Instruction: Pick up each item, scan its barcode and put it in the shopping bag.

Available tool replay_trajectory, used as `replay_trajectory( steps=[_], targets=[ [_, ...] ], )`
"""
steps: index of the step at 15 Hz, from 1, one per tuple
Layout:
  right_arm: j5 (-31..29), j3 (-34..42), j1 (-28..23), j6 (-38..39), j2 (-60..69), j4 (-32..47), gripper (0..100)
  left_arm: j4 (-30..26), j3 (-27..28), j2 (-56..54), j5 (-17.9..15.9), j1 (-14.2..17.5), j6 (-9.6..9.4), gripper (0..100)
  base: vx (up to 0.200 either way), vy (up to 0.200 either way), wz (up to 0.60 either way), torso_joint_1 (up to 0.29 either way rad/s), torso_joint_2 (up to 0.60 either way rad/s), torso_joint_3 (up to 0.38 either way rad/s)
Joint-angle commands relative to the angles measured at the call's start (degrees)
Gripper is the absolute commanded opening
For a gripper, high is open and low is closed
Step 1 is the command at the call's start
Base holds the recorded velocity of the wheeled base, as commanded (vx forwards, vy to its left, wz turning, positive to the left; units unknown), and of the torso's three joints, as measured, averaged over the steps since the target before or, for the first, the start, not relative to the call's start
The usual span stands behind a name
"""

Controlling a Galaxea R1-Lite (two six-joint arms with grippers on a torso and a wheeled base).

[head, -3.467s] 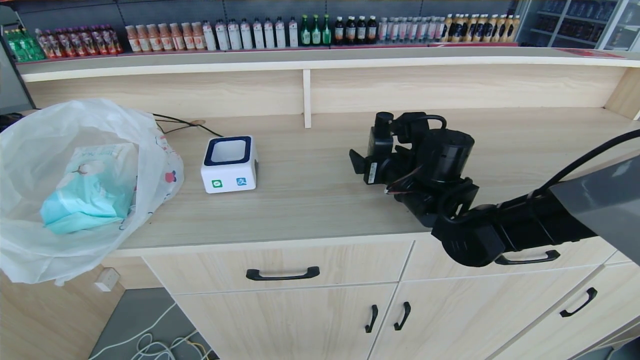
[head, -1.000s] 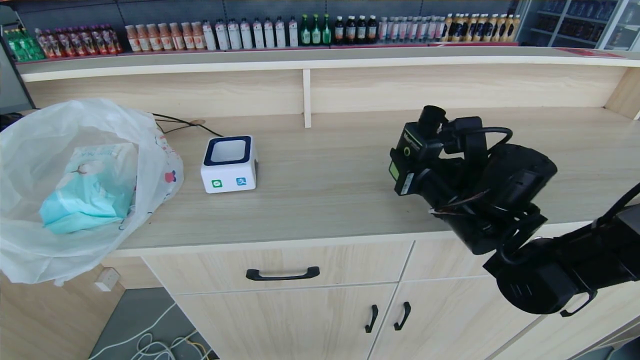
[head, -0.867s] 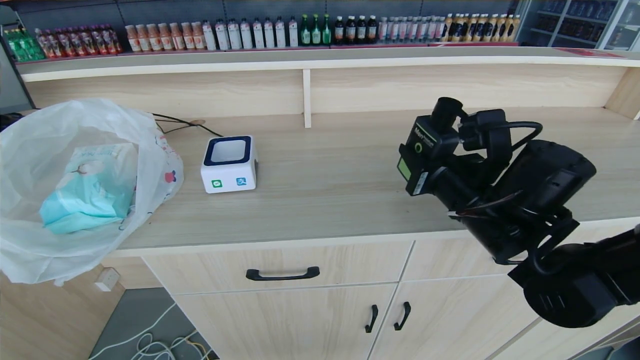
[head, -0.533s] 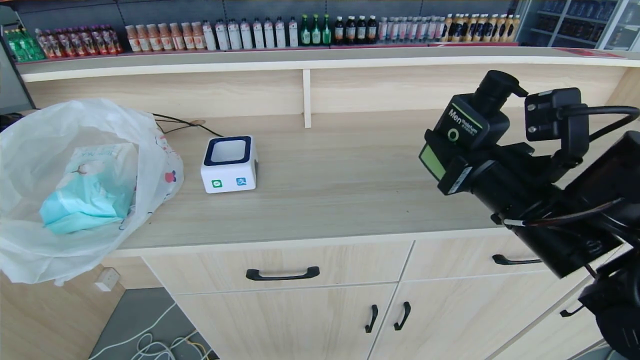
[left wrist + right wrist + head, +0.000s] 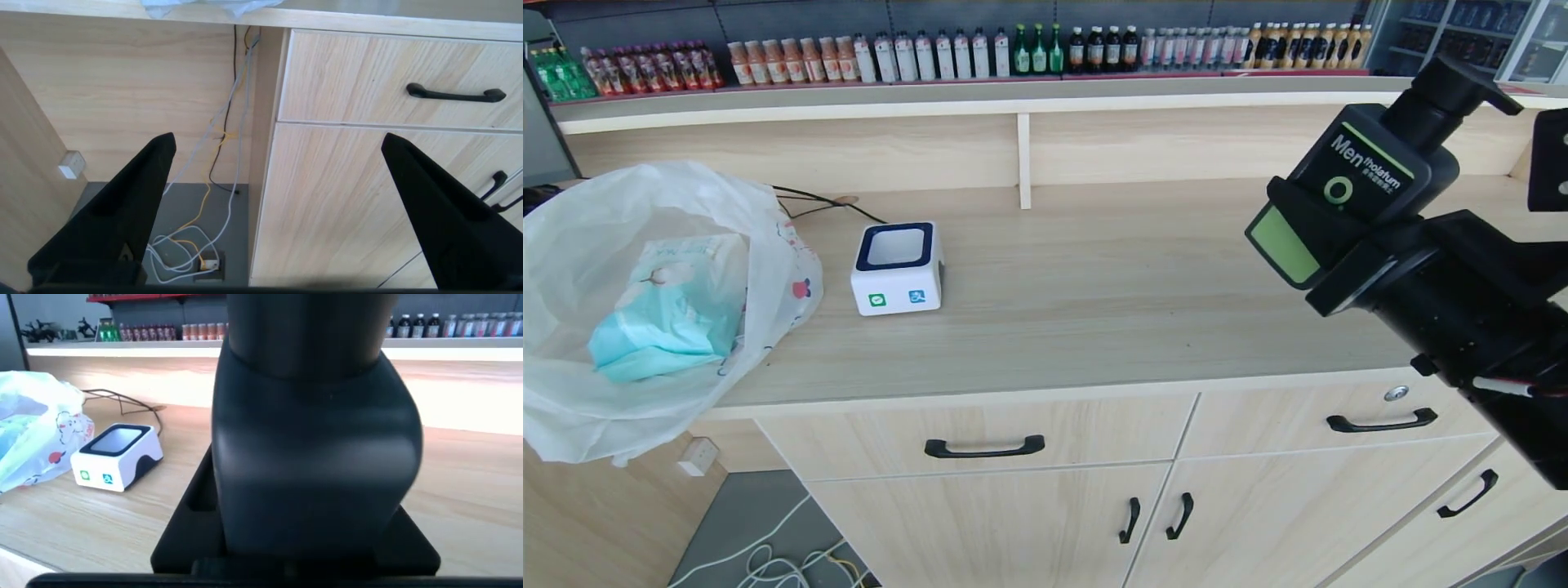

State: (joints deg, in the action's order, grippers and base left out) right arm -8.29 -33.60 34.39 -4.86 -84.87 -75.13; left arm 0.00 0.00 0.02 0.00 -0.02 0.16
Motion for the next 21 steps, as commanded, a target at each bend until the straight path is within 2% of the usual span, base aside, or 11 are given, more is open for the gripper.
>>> replay_trajectory(
  steps=[1,8,13,15,18,20,21],
  targets=[
    [0.38,-0.5,0.59,0.56,0.58,0.07,0,0.0,0.0,-0.02,0.0,0.02,0.02,100,0.0,0.0,0.0,0.0,0.0,0.0],
    [0.91,3.45,2.26,-2.96,0.23,0.07,0,0.0,0.0,-0.02,0.0,0.02,0.02,100,0.0,0.0,0.0,0.0,0.0,0.0],
    [0.99,3.19,8.85,-13.07,-2.67,0.34,0,0.0,0.0,-0.02,0.0,0.02,0.02,100,0.0,0.0,0.0,0.0,0.0,0.0],
    [1.08,2.75,9.38,-19.04,-3.99,0.25,0,0.0,0.0,-0.02,0.0,0.02,0.02,100,0.0,0.0,0.0,0.0,0.0,0.0],
    [4.86,1.78,11.84,-26.25,-4.95,0.34,0,0.0,0.0,-0.02,0.0,0.02,0.02,100,0.0,0.0,0.0,0.0,0.0,0.0],
    [4.86,2.13,14.39,-28.45,-5.39,0.25,0,0.0,0.0,-0.02,0.0,-0.06,0.02,100,0.0,0.0,0.0,0.0,0.0,0.0],
    [5.13,3.28,15.44,-32.67,-5.66,0.25,0,0.0,0.0,-0.02,0.0,0.02,0.02,100,0.0,0.0,0.0,0.0,0.0,0.0]
  ],
)
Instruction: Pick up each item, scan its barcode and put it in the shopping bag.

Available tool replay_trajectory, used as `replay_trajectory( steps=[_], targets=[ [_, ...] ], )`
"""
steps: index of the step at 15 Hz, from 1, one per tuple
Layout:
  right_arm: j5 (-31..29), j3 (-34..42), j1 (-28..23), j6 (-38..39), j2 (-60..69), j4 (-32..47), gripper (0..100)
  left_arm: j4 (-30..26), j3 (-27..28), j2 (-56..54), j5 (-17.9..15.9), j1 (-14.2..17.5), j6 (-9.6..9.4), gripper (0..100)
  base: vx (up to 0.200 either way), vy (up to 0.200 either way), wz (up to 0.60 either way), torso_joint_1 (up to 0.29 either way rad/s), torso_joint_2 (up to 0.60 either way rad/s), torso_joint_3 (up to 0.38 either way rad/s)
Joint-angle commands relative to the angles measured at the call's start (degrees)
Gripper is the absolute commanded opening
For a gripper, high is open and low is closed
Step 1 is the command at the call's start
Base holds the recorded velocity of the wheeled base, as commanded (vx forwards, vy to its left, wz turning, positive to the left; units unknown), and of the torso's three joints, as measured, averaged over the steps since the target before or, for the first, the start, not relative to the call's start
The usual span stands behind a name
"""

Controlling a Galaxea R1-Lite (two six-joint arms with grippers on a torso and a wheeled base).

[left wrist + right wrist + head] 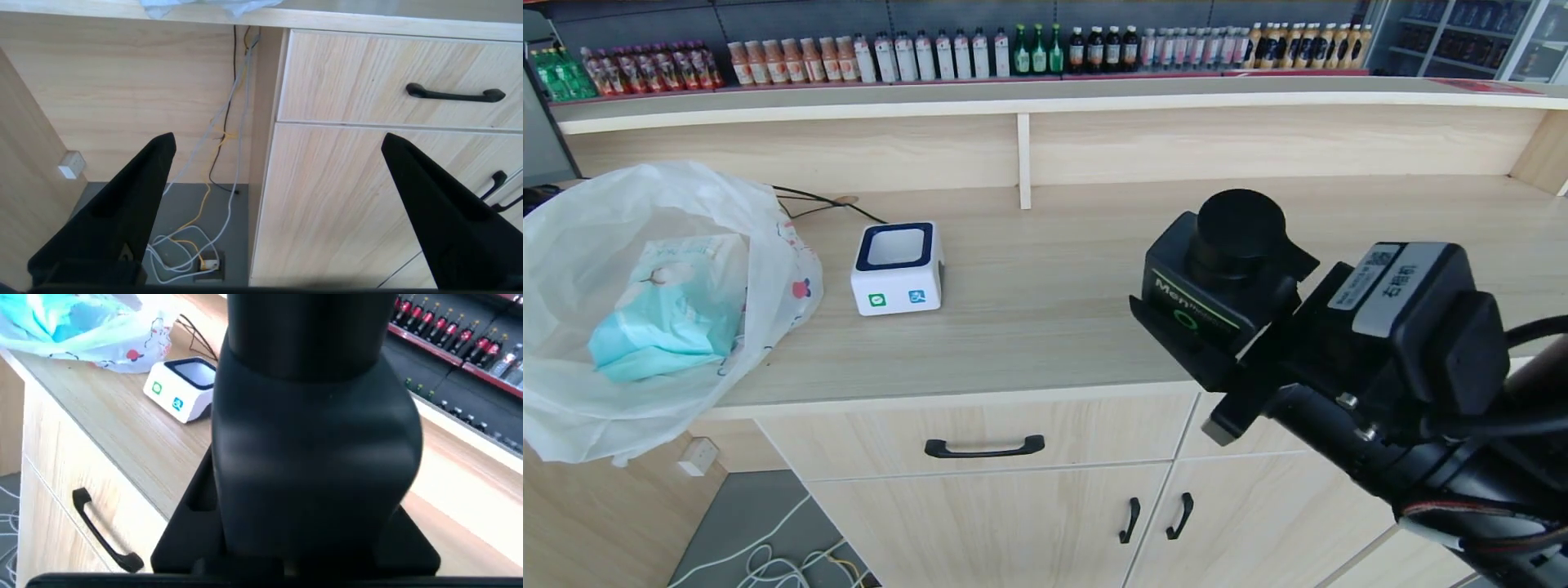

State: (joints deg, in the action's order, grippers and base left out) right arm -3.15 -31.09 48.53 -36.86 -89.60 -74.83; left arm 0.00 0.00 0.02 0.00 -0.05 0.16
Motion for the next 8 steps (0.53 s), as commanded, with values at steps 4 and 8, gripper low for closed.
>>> replay_trajectory(
  steps=[4,8],
  targets=[
    [14.22,-0.12,1.83,-7.43,-4.79,-0.14,0,0.0,0.0,-0.02,0.0,0.05,0.02,100,0.0,0.0,0.0,0.0,0.0,0.0],
    [15.98,-0.64,1.83,-9.37,-5.76,-0.14,0,0.0,0.0,-0.02,0.0,0.05,0.02,100,0.0,0.0,0.0,0.0,0.0,0.0]
  ],
)
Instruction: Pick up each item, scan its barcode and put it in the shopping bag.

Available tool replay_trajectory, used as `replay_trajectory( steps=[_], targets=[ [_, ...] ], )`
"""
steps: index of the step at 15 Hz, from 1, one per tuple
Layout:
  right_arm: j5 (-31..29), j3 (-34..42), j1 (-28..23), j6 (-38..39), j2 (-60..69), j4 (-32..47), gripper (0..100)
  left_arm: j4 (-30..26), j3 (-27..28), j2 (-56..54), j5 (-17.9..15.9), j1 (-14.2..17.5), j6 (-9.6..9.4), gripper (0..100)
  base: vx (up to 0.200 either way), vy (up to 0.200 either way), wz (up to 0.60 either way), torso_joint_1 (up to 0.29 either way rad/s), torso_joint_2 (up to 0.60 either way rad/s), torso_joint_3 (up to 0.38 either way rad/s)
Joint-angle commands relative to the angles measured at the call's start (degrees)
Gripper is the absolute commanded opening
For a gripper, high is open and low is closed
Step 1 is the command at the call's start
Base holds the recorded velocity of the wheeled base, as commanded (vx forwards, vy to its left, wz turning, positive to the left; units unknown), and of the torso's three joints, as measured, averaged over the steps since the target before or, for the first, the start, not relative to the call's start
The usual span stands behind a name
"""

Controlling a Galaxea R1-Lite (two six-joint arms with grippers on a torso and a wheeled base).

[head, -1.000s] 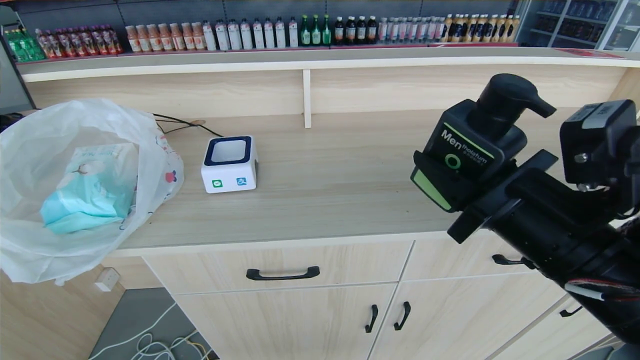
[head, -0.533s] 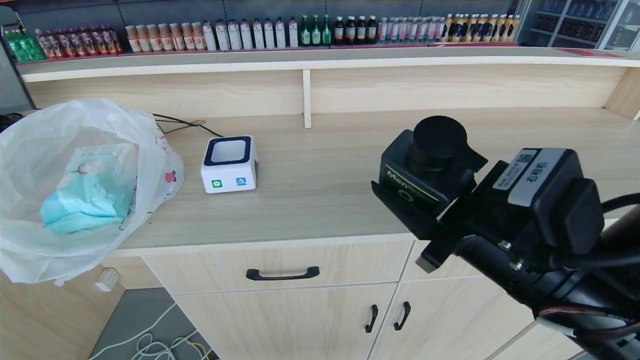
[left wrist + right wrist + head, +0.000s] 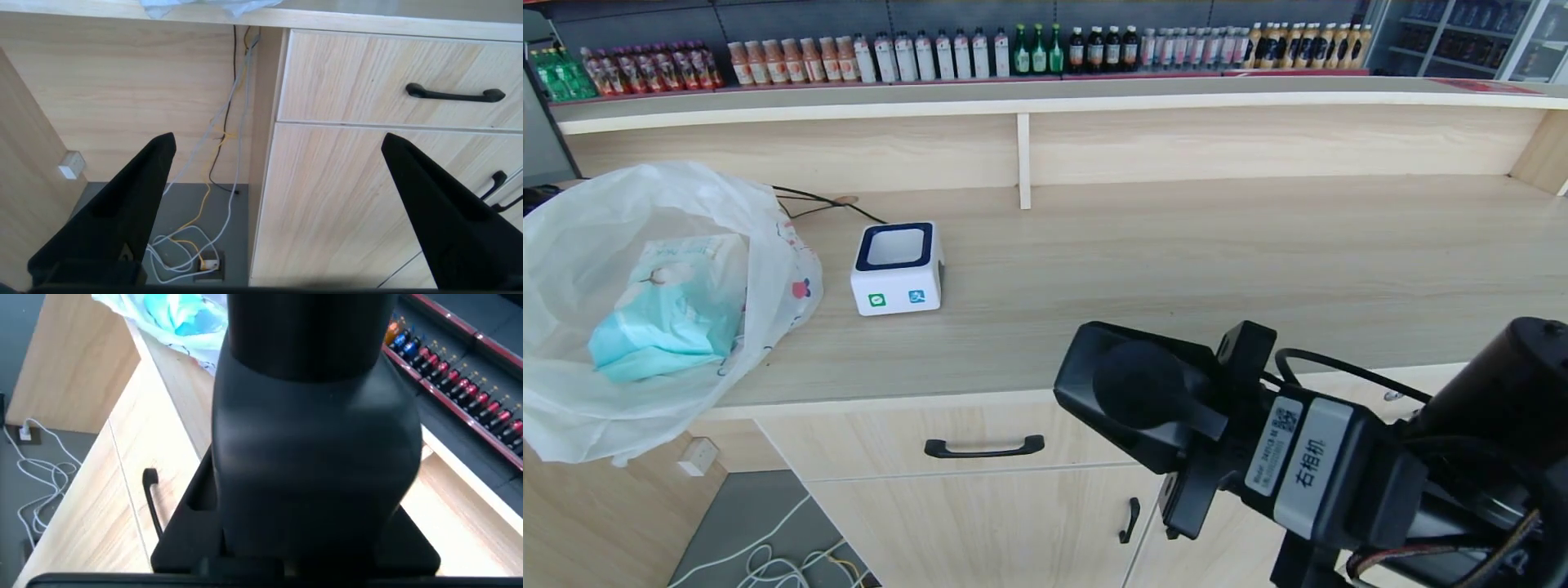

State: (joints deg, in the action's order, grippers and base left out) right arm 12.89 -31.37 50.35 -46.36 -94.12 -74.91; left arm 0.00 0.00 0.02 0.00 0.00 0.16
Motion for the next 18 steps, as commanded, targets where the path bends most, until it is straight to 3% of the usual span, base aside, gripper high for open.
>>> replay_trajectory(
  steps=[1,4,7,8,9,11,18],
  targets=[
    [1.44,-1.24,0.01,-1.36,-1.5,-0.06,0,0.0,0.0,-0.02,0.0,0.0,0.02,100,0.0,0.0,0.0,0.0,0.0,0.0],
    [2.93,-0.01,0.01,-4.7,-0.8,-0.76,0,0.0,0.0,-0.02,0.0,0.0,0.02,100,0.0,0.0,0.0,0.0,0.0,0.0],
    [4.69,5.7,1.24,-5.85,-0.18,-9.38,0,0.0,0.0,-0.02,0.0,0.0,0.02,100,0.0,0.0,0.0,0.0,0.0,0.0],
    [4.43,7.81,1.33,-9.19,-0.36,-13.42,0,0.0,0.0,-0.02,0.0,0.0,0.02,100,0.0,0.0,0.0,0.0,0.0,0.0],
    [4.34,8.95,1.07,-18.15,-1.06,-15.09,0,0.0,0.0,-0.02,0.0,0.0,0.02,100,0.0,0.0,0.0,0.0,0.0,0.0],
    [4.43,9.92,1.16,-23.95,0.34,-15.09,0,0.0,0.0,-0.02,0.0,0.0,0.02,100,0.0,0.0,0.0,0.0,0.0,0.0],
    [4.52,14.58,3.18,-33.62,4.83,-15.09,0,0.0,0.0,-0.02,0.0,0.0,0.02,100,0.0,0.0,0.0,0.0,0.0,0.0]
  ],
)
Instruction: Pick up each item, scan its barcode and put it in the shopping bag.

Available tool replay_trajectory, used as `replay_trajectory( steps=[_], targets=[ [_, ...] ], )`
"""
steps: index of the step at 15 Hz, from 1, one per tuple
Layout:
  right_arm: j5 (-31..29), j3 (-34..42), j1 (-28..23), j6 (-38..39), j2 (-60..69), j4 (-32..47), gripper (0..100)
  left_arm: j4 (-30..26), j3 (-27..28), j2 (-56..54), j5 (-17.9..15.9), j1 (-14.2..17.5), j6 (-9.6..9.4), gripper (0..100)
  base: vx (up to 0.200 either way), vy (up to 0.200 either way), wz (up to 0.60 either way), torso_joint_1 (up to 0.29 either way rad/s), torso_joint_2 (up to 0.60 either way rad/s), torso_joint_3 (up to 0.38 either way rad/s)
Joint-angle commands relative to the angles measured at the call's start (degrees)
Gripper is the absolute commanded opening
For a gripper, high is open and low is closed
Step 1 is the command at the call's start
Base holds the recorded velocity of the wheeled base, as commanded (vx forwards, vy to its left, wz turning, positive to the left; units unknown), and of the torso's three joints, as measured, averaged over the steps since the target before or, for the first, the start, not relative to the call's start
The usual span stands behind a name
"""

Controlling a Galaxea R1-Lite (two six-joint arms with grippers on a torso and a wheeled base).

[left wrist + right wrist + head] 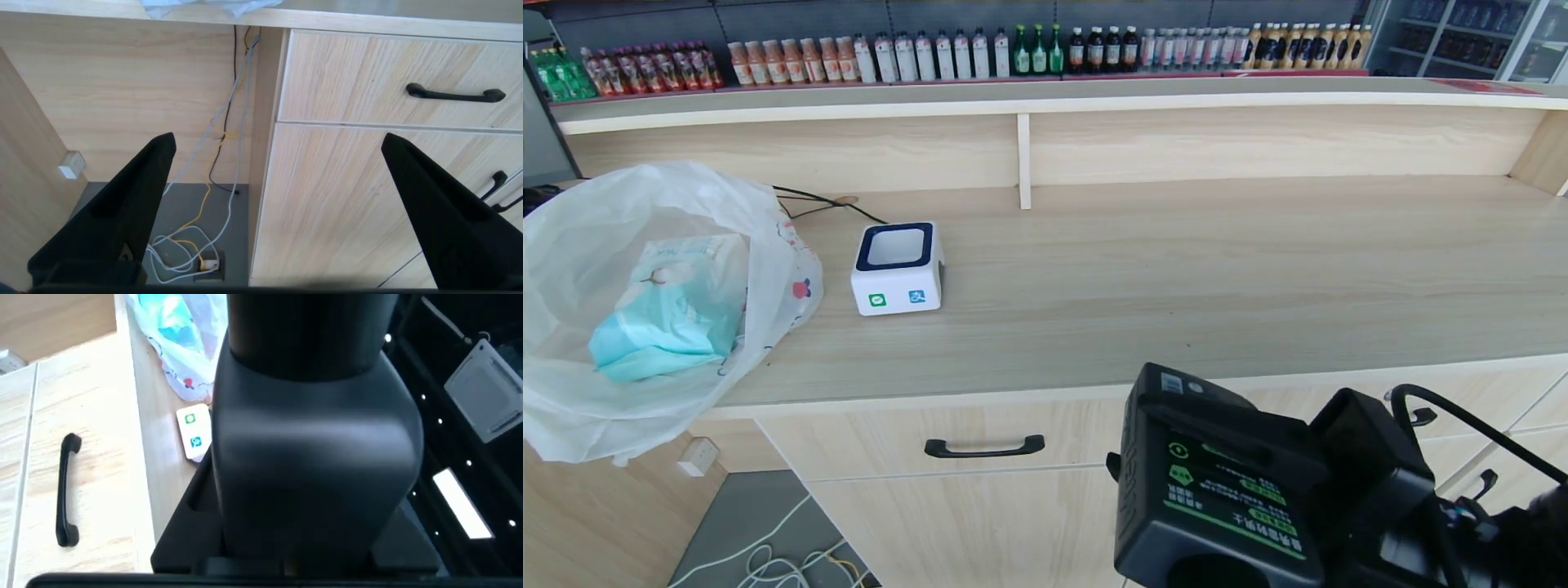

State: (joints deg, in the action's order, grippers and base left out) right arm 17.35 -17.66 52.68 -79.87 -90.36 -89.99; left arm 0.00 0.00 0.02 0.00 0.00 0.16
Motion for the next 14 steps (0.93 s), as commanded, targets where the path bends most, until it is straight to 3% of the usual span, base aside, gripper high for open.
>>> replay_trajectory(
  steps=[1,2,5,6,11,14],
  targets=[
    [-0.03,1.4,1.2,-2.74,1.06,-0.01,0,0.0,0.0,-0.02,0.0,0.0,0.02,100,0.0,0.0,0.0,0.0,0.0,0.0],
    [-0.56,-0.27,1.38,-7.49,1.24,-0.01,0,0.0,0.0,-0.02,0.0,0.0,0.02,100,0.0,0.0,0.0,0.0,0.0,0.0],
    [-0.56,-1.76,1.38,-9.34,0.97,-0.01,0,0.0,0.0,-0.02,0.0,0.0,0.02,100,0.0,0.0,0.0,0.0,0.0,0.0],
    [-0.56,-2.2,1.55,-13.73,1.41,-0.01,0,0.0,0.0,-0.02,0.0,0.0,0.02,100,0.0,0.0,0.0,0.0,0.0,0.0],
    [-0.65,-9.32,7.0,-26.04,-0.61,-0.01,0,0.0,0.0,-0.02,0.0,0.0,0.02,100,0.0,0.0,0.0,0.0,0.0,0.0],
    [-0.47,-12.48,8.58,-28.5,-3.6,-0.01,0,0.0,0.0,-0.02,0.0,0.0,0.02,100,0.0,0.0,0.0,0.0,0.0,0.0]
  ],
)
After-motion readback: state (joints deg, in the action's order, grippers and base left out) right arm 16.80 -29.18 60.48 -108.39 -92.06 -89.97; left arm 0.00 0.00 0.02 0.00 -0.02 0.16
